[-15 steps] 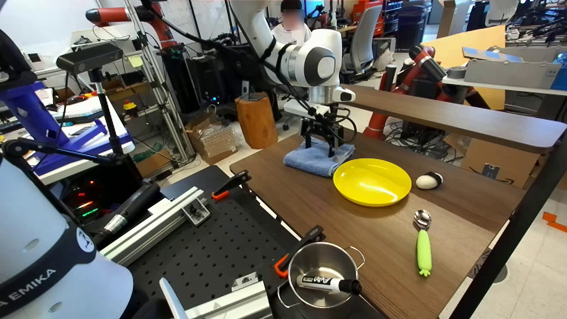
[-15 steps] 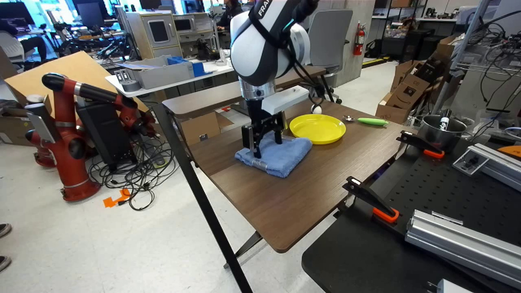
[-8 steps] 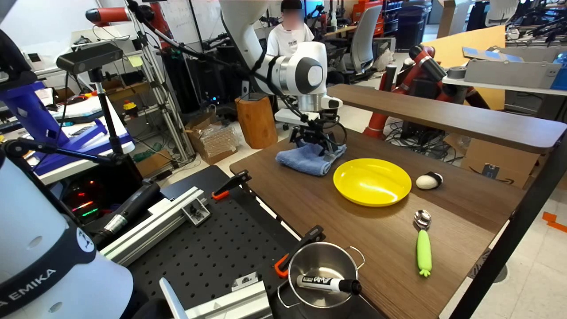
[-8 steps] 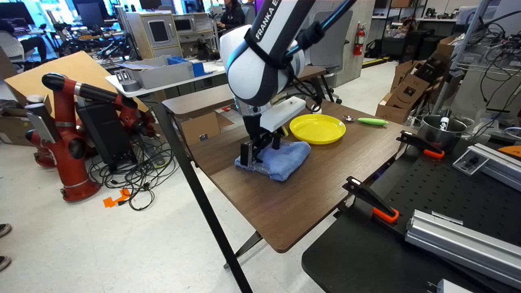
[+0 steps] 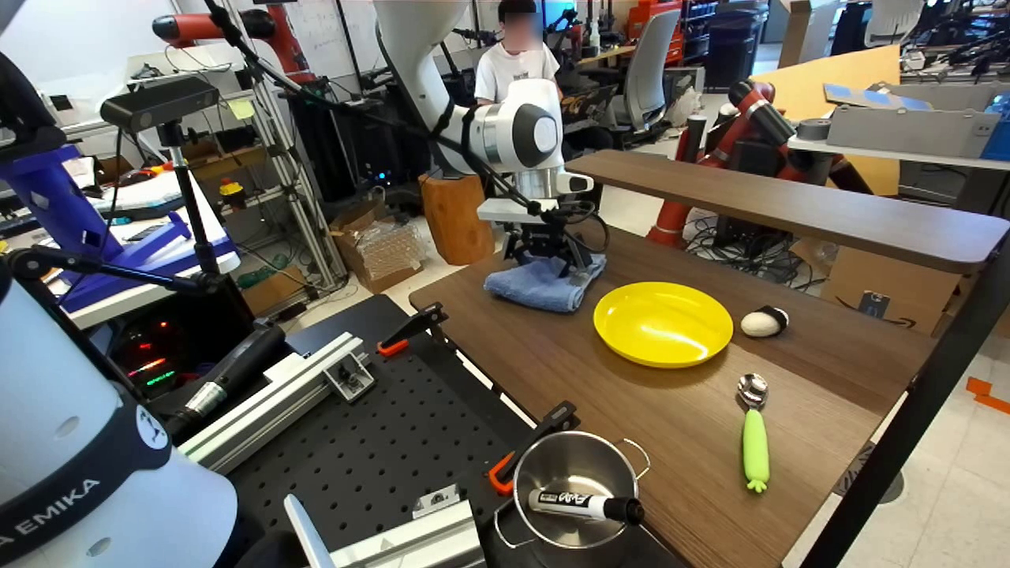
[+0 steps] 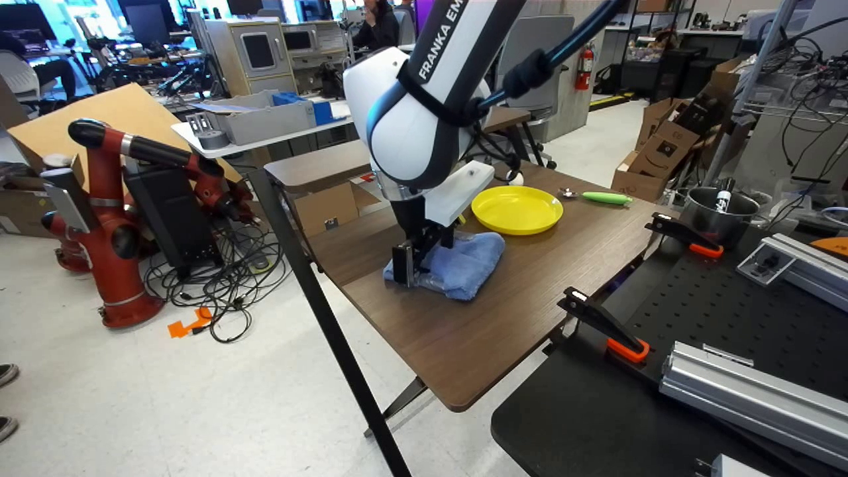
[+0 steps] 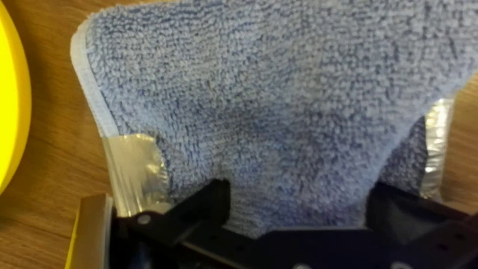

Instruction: Move the towel from the left to the right

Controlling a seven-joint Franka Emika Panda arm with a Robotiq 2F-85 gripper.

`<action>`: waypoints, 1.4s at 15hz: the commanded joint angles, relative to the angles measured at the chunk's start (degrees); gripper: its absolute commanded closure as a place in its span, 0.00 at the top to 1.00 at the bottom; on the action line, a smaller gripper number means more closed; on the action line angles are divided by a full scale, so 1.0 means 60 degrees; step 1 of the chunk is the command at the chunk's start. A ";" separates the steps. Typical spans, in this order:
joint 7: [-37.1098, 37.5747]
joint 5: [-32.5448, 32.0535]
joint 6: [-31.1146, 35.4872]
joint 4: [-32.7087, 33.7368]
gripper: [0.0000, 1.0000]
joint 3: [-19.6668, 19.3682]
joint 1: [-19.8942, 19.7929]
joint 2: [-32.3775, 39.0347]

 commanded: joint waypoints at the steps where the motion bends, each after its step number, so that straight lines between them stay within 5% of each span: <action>1: 0.0208 -0.0516 0.0603 -0.0781 1.00 -0.0162 0.0248 -0.0127; 9: 0.0181 -0.0949 0.2126 -0.2419 1.00 -0.0390 0.0152 -0.0739; 21: 0.0110 -0.1060 0.5148 -0.5222 1.00 -0.1572 0.0281 -0.1681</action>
